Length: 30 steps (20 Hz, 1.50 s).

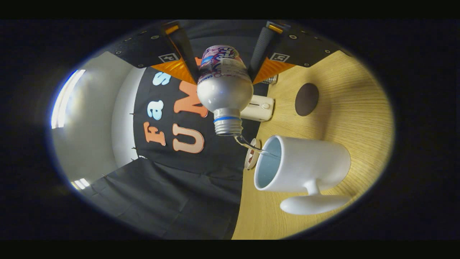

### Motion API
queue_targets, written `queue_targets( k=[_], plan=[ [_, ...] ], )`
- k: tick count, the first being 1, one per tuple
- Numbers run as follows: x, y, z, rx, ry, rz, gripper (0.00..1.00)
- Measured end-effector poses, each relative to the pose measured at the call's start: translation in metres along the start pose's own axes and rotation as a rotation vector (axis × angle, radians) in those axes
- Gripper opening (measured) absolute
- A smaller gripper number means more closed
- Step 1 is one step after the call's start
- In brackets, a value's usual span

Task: Take the bottle from table, then pour the juice into the cup, finally place the bottle on the coaster

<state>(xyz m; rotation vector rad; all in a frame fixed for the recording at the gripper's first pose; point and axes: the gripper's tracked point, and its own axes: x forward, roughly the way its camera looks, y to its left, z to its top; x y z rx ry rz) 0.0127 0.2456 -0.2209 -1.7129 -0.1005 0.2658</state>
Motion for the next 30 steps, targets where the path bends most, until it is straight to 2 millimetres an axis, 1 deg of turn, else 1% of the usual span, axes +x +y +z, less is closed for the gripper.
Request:
queue_targets(
  k=[8, 13, 30],
  plan=[
    [0.000, -0.004, 0.003, -0.018, -0.010, -0.005, 0.76],
    [0.002, -0.010, 0.002, -0.036, -0.014, -0.016, 0.76],
    [0.005, -0.020, -0.002, -0.126, -0.025, -0.059, 0.76]
  ],
)
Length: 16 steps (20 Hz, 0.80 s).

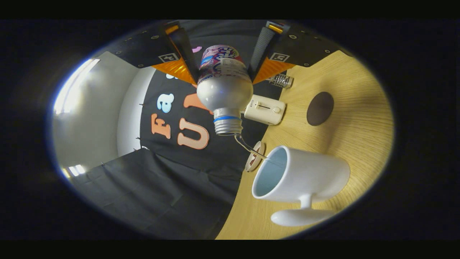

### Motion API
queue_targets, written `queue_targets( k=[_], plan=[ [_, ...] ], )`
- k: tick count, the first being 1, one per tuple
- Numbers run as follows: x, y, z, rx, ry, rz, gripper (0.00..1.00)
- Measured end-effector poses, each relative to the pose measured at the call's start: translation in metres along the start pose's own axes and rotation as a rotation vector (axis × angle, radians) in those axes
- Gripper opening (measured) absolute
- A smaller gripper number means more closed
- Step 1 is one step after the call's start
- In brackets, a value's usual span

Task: Take the bottle from table, then pour the juice into the cup, finally place the bottle on the coaster

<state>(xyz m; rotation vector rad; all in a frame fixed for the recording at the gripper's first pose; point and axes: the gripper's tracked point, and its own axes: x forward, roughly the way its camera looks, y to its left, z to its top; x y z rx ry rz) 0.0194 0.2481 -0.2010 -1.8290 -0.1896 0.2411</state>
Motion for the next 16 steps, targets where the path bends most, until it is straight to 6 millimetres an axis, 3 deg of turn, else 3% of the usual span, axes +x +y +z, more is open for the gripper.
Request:
queue_targets(
  k=[16],
  plan=[
    [0.0041, -0.0072, 0.0019, -0.066, -0.029, -0.039, 0.76]
  ],
)
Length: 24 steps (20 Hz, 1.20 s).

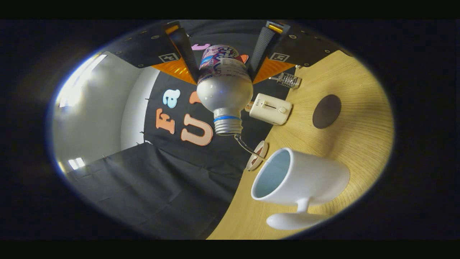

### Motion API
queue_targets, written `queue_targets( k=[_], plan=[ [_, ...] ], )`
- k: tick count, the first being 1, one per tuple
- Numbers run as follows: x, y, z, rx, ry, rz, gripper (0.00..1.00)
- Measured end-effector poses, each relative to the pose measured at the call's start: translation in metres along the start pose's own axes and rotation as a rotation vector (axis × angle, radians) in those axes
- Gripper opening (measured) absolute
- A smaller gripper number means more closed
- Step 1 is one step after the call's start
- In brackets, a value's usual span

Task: Take the bottle from table, then pour the juice into the cup, finally place the bottle on the coaster

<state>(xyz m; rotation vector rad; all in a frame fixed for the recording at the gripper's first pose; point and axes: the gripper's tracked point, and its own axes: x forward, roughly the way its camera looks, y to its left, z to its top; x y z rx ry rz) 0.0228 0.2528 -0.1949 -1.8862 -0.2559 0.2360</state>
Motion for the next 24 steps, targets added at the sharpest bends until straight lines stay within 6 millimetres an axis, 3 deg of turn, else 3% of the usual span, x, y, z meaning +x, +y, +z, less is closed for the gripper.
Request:
queue_targets(
  k=[13, 17, 19, 21, 24],
  plan=[
    [0.003, -0.006, 0.002, -0.013, -0.033, -0.049, 0.76],
    [0.002, -0.014, 0.009, -0.040, -0.054, -0.085, 0.76],
    [0.006, -0.031, 0.022, -0.108, -0.112, -0.139, 0.76],
    [0.002, -0.022, 0.023, -0.090, -0.122, -0.129, 0.76],
    [0.005, -0.026, 0.025, -0.101, -0.132, -0.147, 0.76]
  ],
)
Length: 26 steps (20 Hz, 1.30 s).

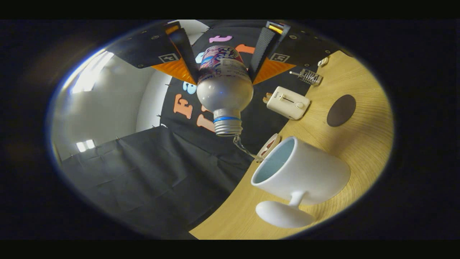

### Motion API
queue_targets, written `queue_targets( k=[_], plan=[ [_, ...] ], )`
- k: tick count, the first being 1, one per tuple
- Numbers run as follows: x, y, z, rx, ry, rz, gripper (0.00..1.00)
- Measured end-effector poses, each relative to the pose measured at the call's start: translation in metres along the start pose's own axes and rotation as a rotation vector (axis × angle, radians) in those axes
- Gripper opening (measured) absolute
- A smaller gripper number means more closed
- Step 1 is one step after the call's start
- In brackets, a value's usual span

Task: Take the bottle from table, then pour the juice into the cup, finally place the bottle on the coaster

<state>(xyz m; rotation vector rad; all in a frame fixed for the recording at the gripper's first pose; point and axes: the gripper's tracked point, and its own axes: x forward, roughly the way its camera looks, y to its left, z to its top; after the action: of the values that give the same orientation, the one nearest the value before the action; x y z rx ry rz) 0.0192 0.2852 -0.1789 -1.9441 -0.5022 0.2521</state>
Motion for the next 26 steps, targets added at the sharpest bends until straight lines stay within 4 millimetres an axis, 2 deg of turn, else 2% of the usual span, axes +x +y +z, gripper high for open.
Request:
queue_targets(
  k=[8, 12, 16, 18, 20, 26],
  plan=[
    [-0.001, 0.000, 0.001, -0.016, 0.005, 0.004, 0.76],
    [-0.002, 0.013, -0.002, 0.074, 0.038, 0.063, 0.76],
    [-0.009, 0.044, 0.000, 0.316, 0.089, 0.164, 0.76],
    [-0.013, 0.051, 0.003, 0.444, 0.121, 0.194, 0.77],
    [-0.005, 0.056, 0.002, 0.579, 0.149, 0.219, 0.76],
    [0.005, 0.071, -0.025, 1.002, 0.309, 0.223, 0.77]
  ],
)
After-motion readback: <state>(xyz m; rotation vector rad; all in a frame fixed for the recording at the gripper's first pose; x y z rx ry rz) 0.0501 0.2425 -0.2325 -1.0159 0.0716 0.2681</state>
